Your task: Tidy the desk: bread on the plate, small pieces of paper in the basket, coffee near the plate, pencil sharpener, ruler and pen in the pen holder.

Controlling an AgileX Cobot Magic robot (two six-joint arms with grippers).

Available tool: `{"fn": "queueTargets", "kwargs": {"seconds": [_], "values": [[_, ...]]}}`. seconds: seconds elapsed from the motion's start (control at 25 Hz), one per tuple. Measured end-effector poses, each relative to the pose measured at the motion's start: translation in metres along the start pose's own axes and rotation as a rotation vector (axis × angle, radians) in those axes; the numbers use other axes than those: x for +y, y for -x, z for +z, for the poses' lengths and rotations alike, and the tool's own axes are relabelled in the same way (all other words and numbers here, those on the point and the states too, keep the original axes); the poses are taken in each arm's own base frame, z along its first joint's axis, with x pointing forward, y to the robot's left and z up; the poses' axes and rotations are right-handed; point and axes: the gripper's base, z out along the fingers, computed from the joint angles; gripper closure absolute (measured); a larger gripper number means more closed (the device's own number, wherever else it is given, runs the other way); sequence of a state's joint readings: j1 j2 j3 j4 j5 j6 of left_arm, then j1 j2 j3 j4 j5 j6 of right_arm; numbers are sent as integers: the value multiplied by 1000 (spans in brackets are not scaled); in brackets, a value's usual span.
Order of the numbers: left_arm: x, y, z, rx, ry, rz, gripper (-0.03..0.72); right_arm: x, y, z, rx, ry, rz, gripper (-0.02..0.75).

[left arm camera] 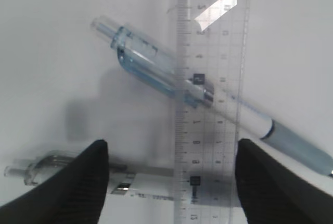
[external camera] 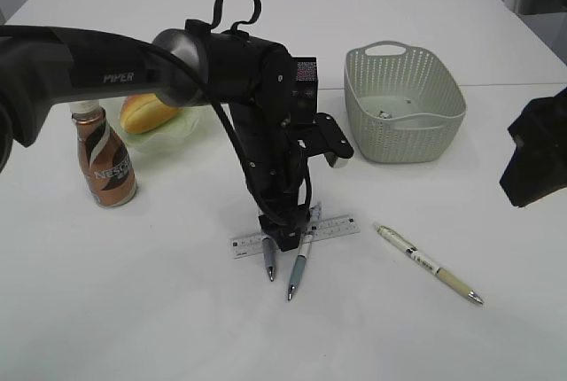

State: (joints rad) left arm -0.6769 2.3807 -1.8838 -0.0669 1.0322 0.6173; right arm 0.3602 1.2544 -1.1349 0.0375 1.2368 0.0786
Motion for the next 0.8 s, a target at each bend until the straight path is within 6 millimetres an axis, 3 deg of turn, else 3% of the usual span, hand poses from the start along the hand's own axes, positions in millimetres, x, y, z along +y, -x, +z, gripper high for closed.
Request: {"fn": "queueTargets", "kwargs": {"seconds": [0.8], "values": [[0, 2, 0, -24, -5, -11, 99, 0, 0, 0, 0, 0, 0, 290]]}}
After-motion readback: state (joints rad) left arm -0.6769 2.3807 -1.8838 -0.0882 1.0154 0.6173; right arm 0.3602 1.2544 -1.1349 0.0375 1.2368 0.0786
